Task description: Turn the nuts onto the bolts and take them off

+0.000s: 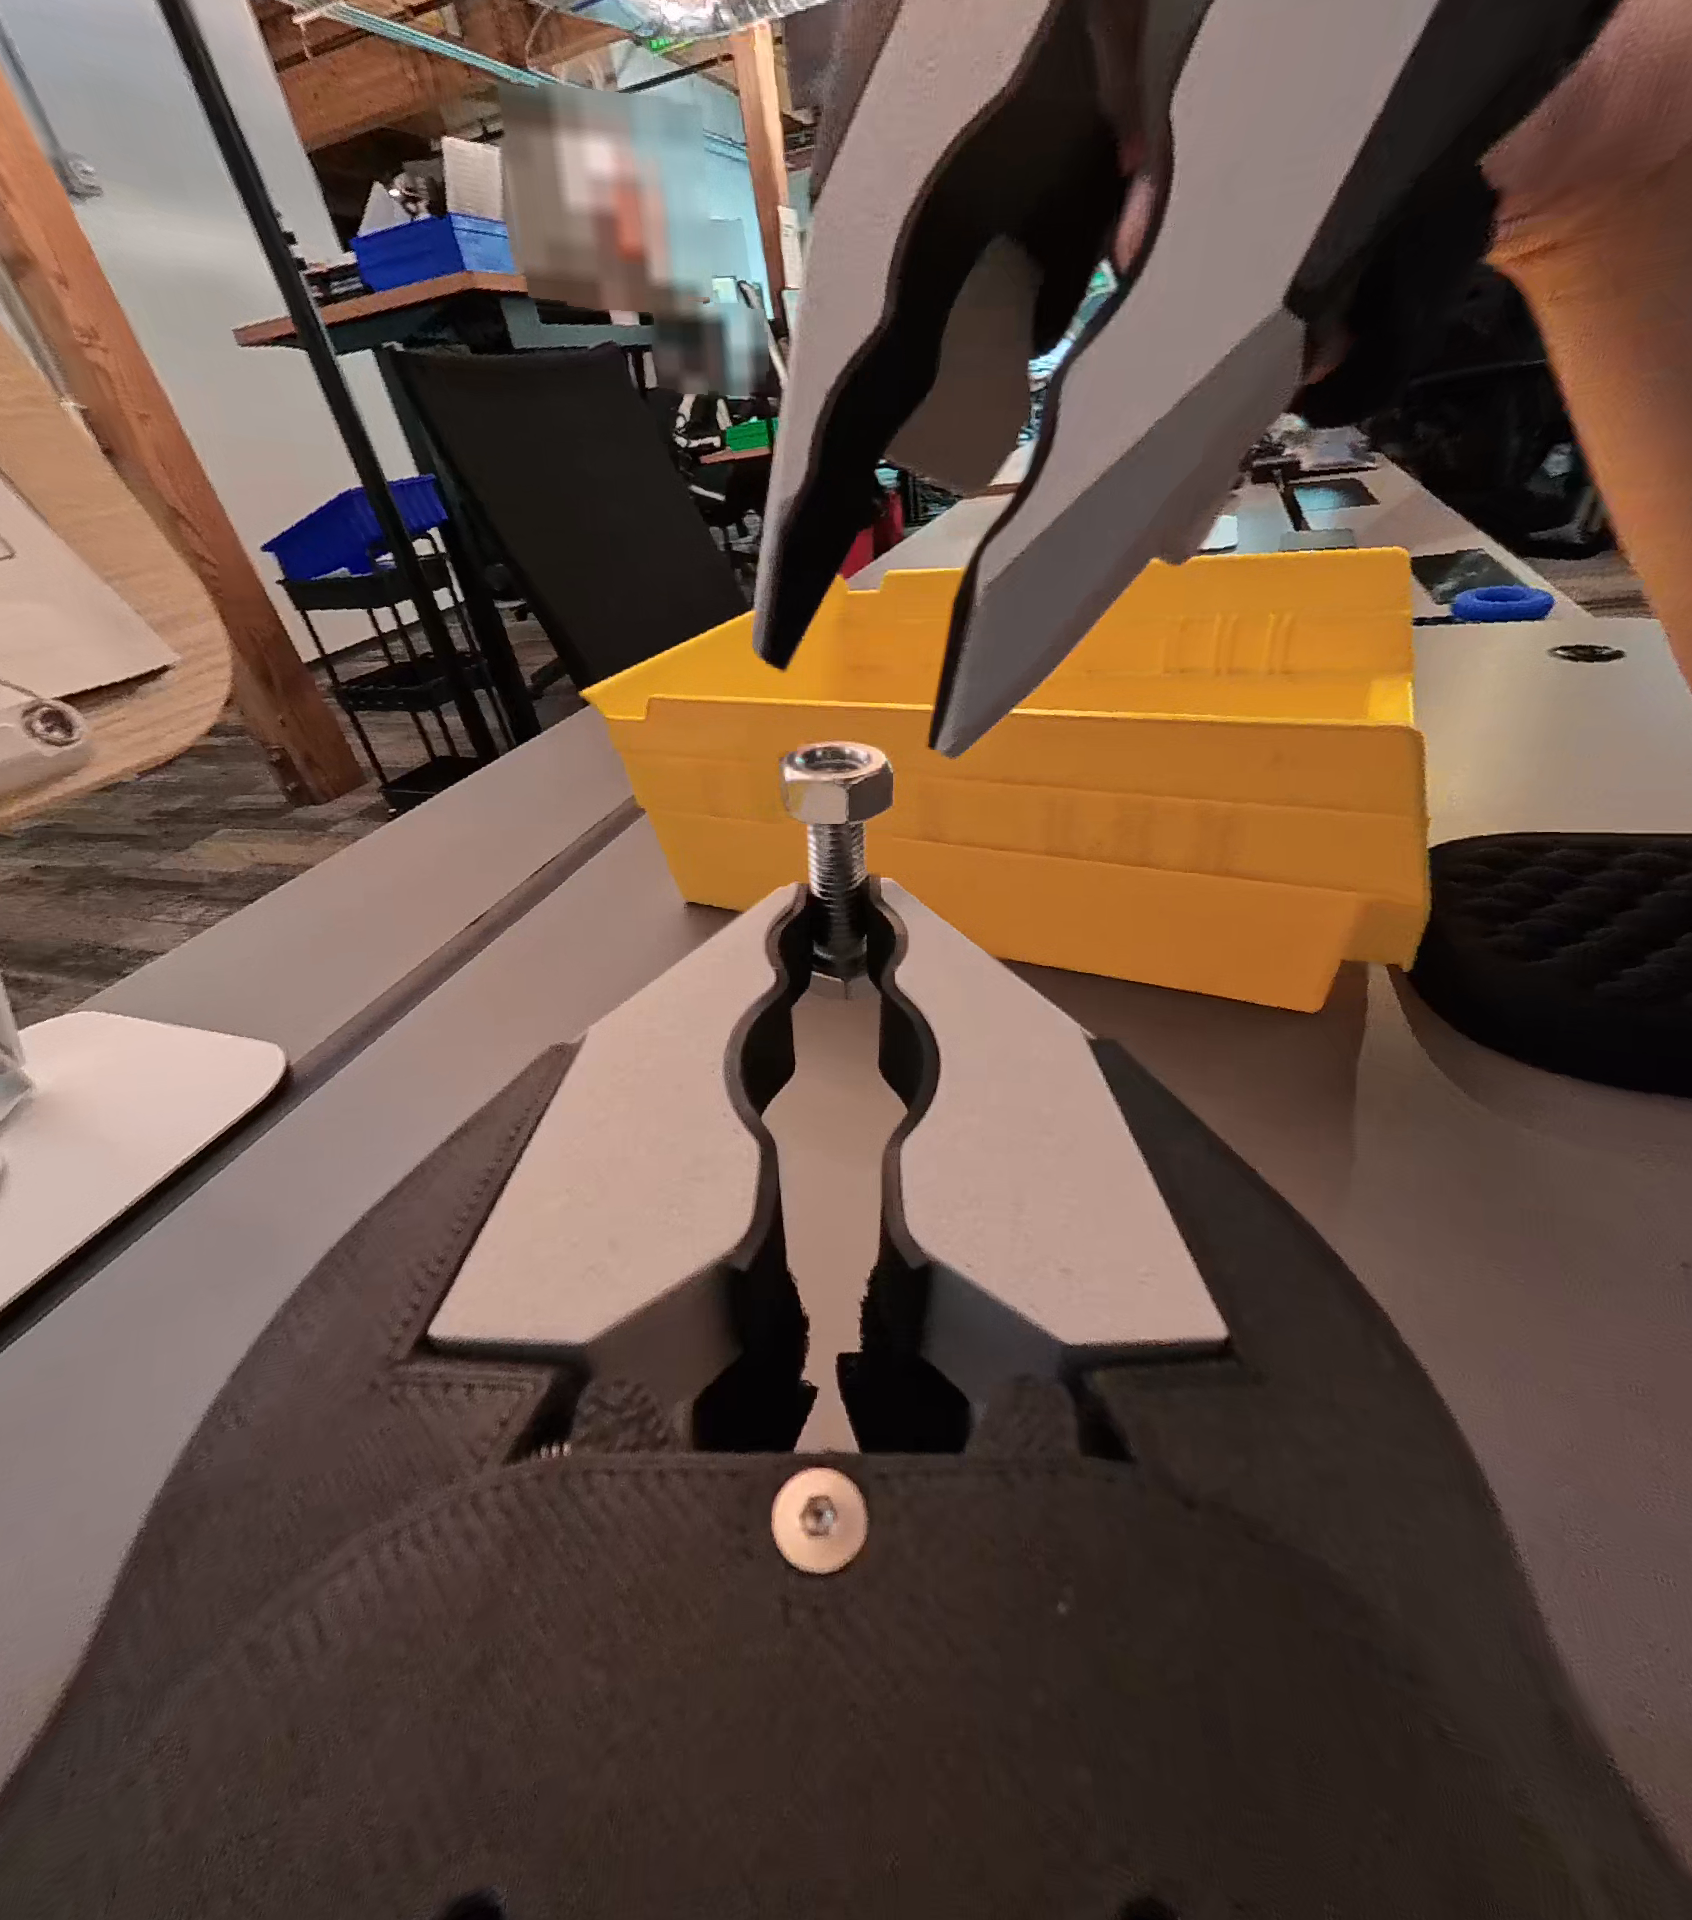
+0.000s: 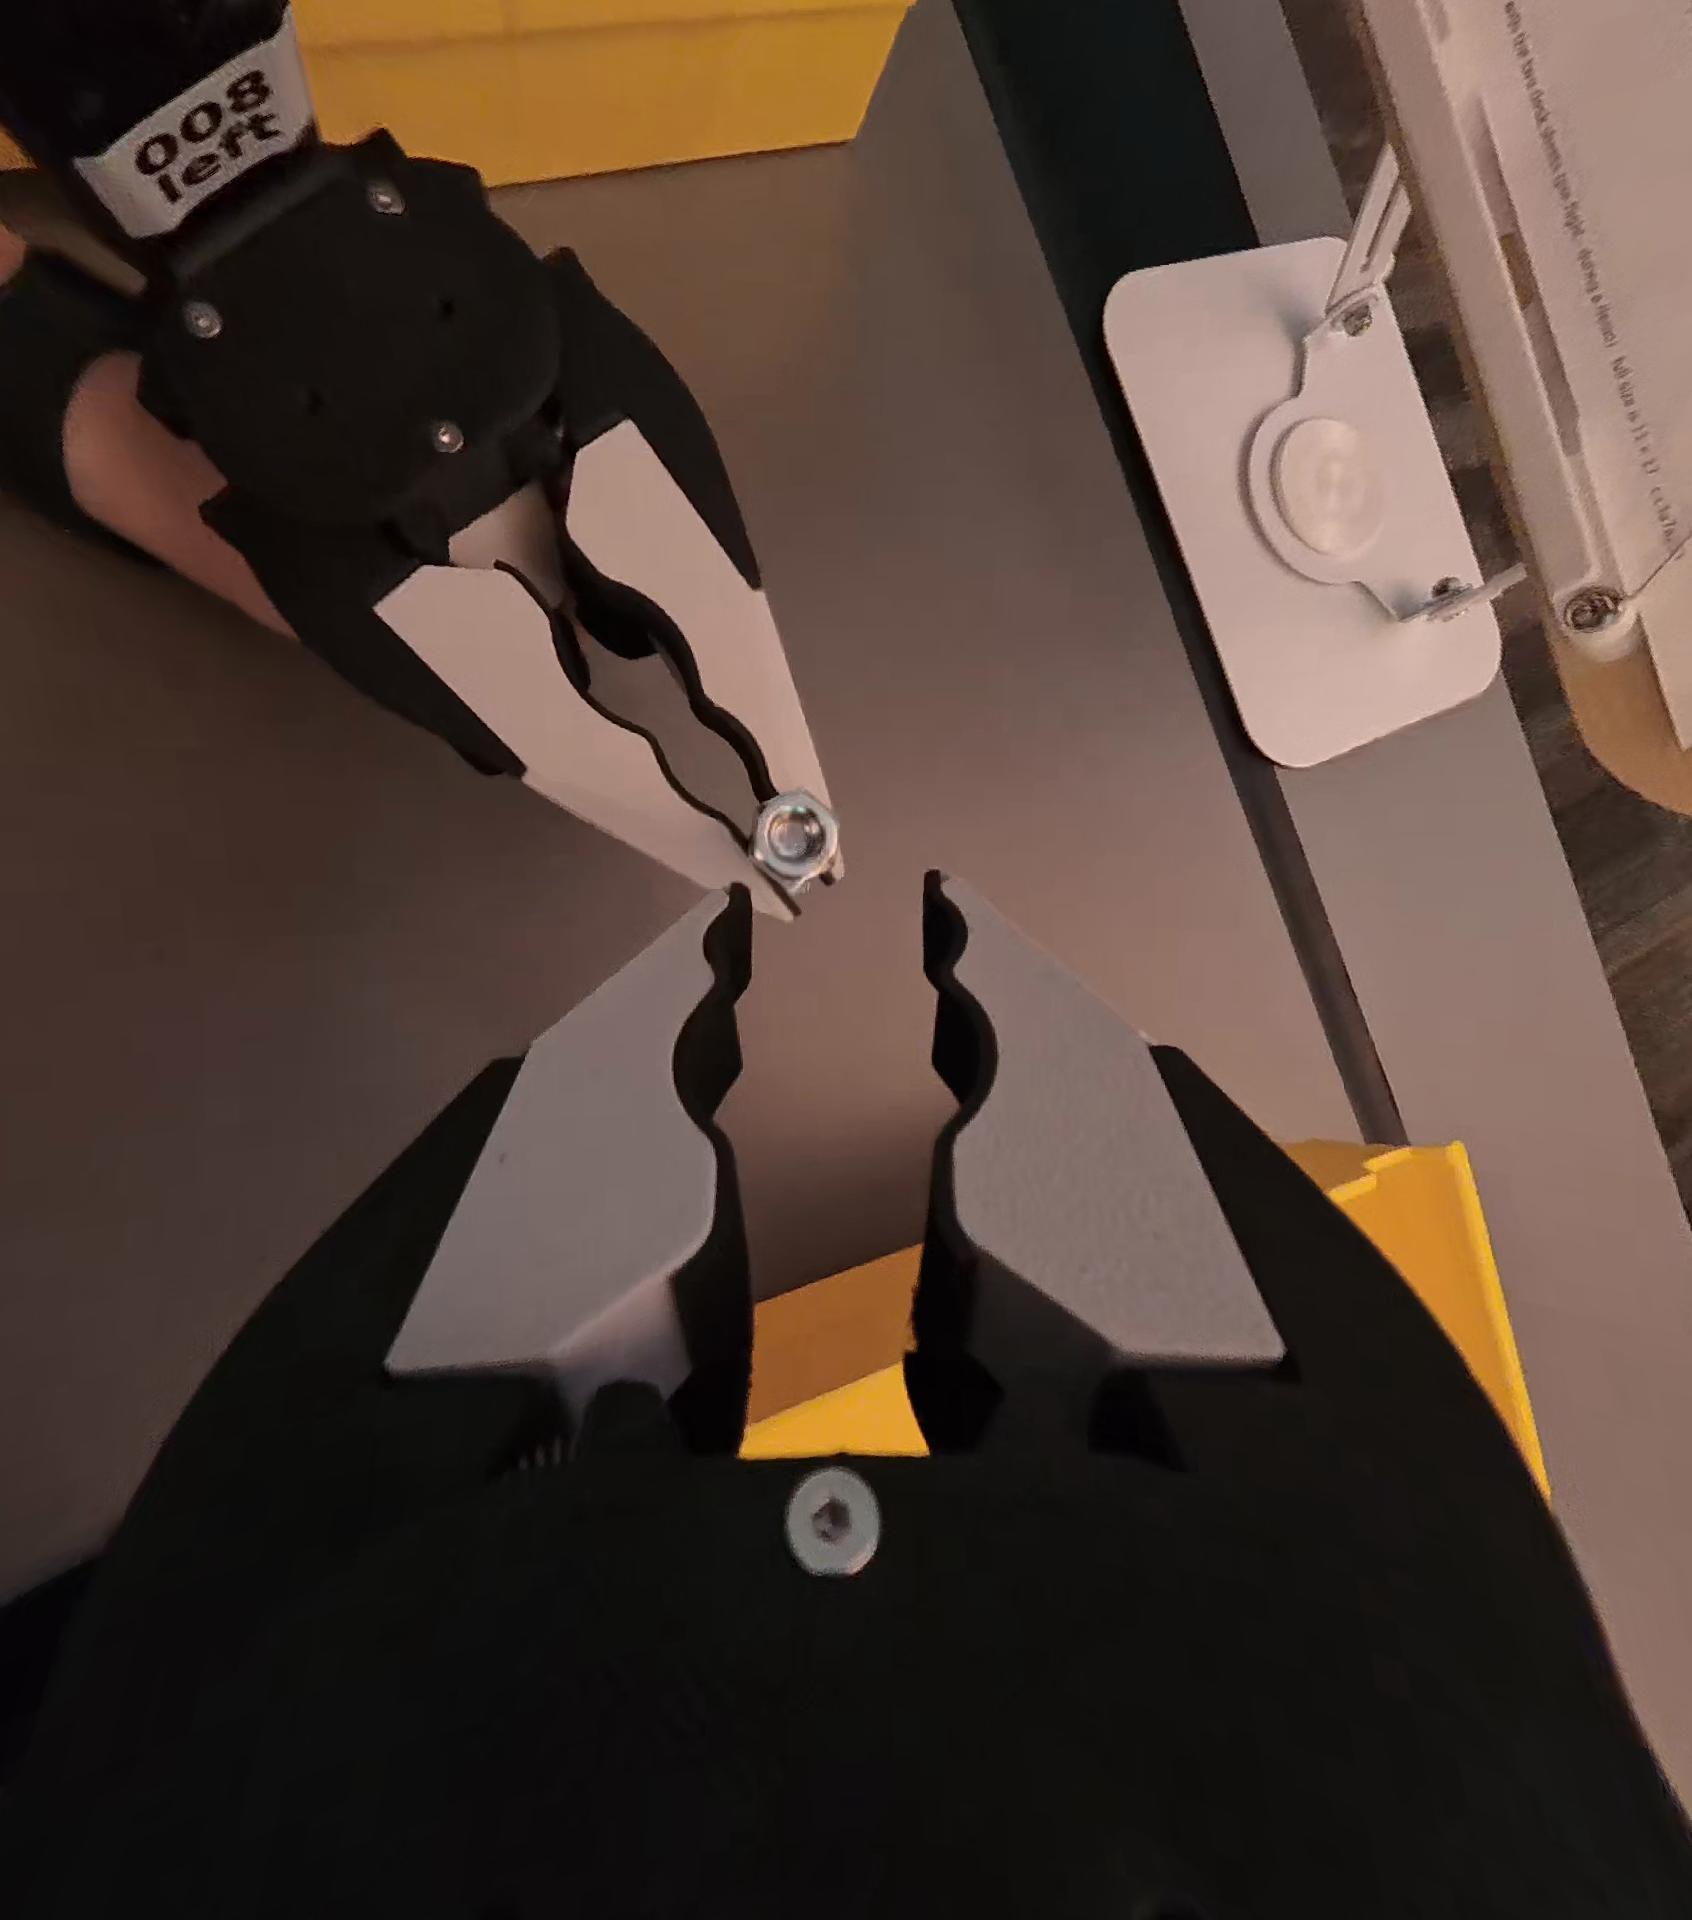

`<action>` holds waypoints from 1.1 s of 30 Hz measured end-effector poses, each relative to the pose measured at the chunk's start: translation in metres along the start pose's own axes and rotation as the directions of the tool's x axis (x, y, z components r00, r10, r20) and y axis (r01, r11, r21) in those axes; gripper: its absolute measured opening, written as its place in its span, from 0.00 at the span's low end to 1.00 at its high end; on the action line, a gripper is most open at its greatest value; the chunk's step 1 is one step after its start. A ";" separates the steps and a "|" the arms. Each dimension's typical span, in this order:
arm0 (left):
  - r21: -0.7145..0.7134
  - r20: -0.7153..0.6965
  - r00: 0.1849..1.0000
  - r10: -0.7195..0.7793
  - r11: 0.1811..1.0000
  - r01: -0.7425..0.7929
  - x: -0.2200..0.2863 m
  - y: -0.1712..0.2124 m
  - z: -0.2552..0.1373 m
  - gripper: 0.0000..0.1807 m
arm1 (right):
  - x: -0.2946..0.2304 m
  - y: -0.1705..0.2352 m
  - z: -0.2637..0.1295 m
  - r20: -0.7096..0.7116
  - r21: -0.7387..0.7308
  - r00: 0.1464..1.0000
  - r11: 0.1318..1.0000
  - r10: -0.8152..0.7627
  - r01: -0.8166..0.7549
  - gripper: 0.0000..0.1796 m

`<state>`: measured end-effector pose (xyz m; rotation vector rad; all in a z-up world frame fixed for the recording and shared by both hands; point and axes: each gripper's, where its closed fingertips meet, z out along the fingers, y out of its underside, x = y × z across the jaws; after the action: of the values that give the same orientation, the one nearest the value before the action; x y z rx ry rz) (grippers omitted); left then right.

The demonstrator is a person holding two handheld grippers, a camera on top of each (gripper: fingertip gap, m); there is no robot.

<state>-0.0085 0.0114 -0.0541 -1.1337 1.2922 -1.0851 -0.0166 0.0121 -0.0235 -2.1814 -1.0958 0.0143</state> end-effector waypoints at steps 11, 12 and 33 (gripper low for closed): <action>-0.036 -0.091 0.995 0.043 0.998 -0.046 0.020 0.006 0.005 0.04 | -0.020 0.010 0.006 0.107 0.034 0.980 0.986 -0.168 0.165 0.11; -0.039 -0.090 0.995 0.042 0.998 -0.046 0.020 0.007 0.005 0.04 | -0.021 0.011 0.006 0.114 0.030 0.980 0.987 -0.160 0.157 0.10; -0.095 0.100 0.994 -0.034 0.994 0.044 -0.016 0.012 0.000 0.04 | -0.003 -0.001 0.021 0.023 -0.059 0.992 0.991 0.123 -0.122 0.16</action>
<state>-0.0094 0.0291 -0.0638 -1.2742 1.2615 -0.9909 -0.0253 0.0229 -0.0400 -2.3032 -0.9862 0.0681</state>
